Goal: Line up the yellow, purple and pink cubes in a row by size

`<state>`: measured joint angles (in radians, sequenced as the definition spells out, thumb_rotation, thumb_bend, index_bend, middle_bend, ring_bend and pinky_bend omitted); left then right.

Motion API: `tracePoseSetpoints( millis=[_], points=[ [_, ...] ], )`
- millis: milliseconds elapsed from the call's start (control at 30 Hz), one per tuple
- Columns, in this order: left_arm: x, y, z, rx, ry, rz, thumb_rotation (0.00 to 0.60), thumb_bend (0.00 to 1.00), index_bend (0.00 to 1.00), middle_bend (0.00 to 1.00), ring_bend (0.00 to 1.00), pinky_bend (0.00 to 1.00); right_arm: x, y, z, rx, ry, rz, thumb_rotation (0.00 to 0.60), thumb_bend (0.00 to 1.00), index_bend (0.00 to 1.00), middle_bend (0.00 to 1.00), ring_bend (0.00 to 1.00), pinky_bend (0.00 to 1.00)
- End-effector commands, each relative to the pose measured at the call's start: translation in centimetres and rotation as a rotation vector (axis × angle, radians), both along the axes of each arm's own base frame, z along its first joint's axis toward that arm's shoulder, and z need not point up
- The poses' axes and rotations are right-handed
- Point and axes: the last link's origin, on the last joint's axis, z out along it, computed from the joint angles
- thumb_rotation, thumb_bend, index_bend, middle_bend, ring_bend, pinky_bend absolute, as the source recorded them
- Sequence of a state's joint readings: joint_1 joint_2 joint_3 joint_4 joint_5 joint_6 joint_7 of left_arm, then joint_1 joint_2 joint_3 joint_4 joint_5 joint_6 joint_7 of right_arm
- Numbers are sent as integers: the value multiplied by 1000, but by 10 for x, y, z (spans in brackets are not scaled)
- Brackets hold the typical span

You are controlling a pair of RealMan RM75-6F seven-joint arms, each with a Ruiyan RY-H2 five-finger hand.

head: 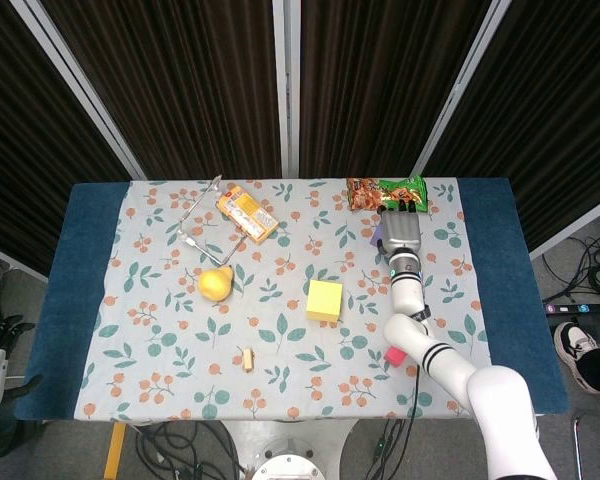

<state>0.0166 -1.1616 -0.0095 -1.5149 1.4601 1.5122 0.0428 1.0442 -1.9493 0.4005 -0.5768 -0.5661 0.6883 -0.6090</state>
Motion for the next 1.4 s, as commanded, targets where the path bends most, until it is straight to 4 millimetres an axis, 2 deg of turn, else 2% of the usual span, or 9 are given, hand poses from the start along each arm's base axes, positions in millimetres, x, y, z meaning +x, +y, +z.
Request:
tracePoseSetpoints(
  millis=[33, 267, 400, 567, 667, 800, 900, 1200, 1400],
  points=[
    [0, 0, 0, 0, 0, 1, 600, 119, 308, 280, 222, 203, -6, 1, 10, -1, -1, 36, 600, 278, 254, 345, 77, 0],
    [3, 3, 0, 3, -2, -20, 600, 119, 308, 281, 222, 203, -18, 20, 42, 29, -51, 118, 600, 302, 254, 350, 77, 0],
    [4, 3, 0, 4, -3, -24, 600, 119, 308, 281, 222, 203, -21, 48, 64, 87, -68, 193, 600, 302, 254, 350, 77, 0],
    [6, 4, -1, 1, -6, -30, 600, 119, 308, 281, 222, 203, -22, 84, 76, 144, -95, 259, 600, 302, 254, 349, 77, 0],
    [7, 4, -1, 2, -7, -37, 600, 119, 308, 281, 222, 203, -22, 102, 74, 170, -114, 283, 600, 302, 254, 349, 77, 0],
    [8, 4, -1, 4, -9, -41, 600, 119, 308, 281, 222, 203, -19, 126, 61, 222, -139, 319, 600, 302, 254, 349, 77, 0],
    [7, 3, -1, 2, -11, -40, 600, 119, 308, 281, 222, 203, -17, 137, 49, 246, -139, 345, 600, 302, 254, 348, 77, 0],
    [5, 1, -1, 5, -18, -31, 600, 119, 307, 281, 222, 202, 0, 145, 18, 269, -134, 404, 600, 302, 255, 347, 77, 0],
    [3, 0, -1, 5, -19, -27, 600, 119, 308, 281, 222, 203, 8, 149, 6, 263, -123, 432, 600, 301, 247, 341, 77, 0]
  ],
)
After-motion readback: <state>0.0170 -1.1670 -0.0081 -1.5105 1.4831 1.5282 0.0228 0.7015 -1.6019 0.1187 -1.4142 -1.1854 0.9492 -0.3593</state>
